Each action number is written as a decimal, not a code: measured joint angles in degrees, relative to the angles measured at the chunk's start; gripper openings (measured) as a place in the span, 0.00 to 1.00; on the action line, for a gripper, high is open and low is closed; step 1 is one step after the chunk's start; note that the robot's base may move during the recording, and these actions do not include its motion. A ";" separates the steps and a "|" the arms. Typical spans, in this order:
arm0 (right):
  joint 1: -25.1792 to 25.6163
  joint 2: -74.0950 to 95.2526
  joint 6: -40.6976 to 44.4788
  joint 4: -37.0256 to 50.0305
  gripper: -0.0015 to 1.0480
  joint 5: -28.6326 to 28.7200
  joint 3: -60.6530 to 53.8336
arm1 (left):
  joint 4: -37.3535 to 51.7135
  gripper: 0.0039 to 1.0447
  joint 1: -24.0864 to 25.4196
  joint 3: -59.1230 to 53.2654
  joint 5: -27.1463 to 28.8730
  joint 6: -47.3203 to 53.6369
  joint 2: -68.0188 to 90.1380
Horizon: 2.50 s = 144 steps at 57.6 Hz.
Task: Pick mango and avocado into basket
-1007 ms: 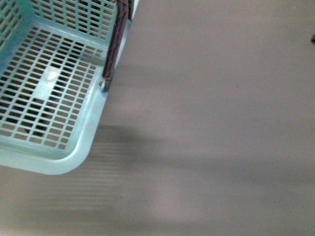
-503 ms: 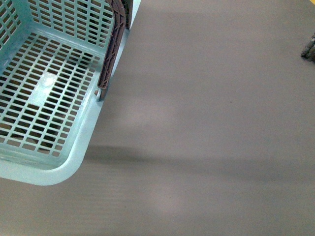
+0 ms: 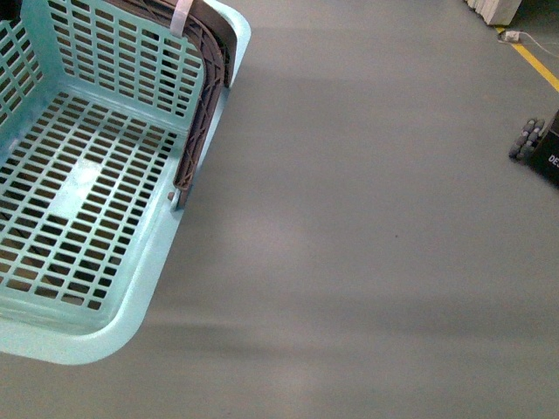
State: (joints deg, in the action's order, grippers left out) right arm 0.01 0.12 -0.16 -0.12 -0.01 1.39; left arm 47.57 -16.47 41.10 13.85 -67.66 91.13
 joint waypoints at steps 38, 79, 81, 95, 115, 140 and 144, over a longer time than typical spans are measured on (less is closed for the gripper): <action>0.00 0.00 0.02 0.00 0.92 0.00 0.00 | 0.00 0.14 0.00 0.00 0.09 -0.02 0.00; 0.00 0.00 0.02 0.02 0.92 0.00 0.00 | 0.00 0.14 0.00 0.00 0.07 0.15 -0.04; 0.00 0.00 0.02 0.02 0.92 0.00 0.00 | 0.00 0.14 0.00 0.00 0.04 0.11 -0.04; 0.00 0.00 0.02 0.02 0.92 -0.20 0.00 | 0.00 0.14 -0.74 0.00 -0.87 -0.66 0.00; 0.00 -0.04 0.00 0.04 0.92 -0.02 0.00 | 0.00 0.14 -0.17 0.00 0.07 -0.57 0.00; 0.00 0.02 0.00 0.04 0.92 -0.02 0.00 | 0.00 0.14 -0.13 0.00 0.00 -0.44 0.00; 0.00 0.04 0.00 0.02 0.92 -0.07 0.00 | 0.00 0.14 -0.13 0.00 0.11 -0.35 0.00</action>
State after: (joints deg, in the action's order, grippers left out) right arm 0.01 0.16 -0.16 -0.10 -0.08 1.39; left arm 47.57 -16.60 41.10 13.96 -68.01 91.13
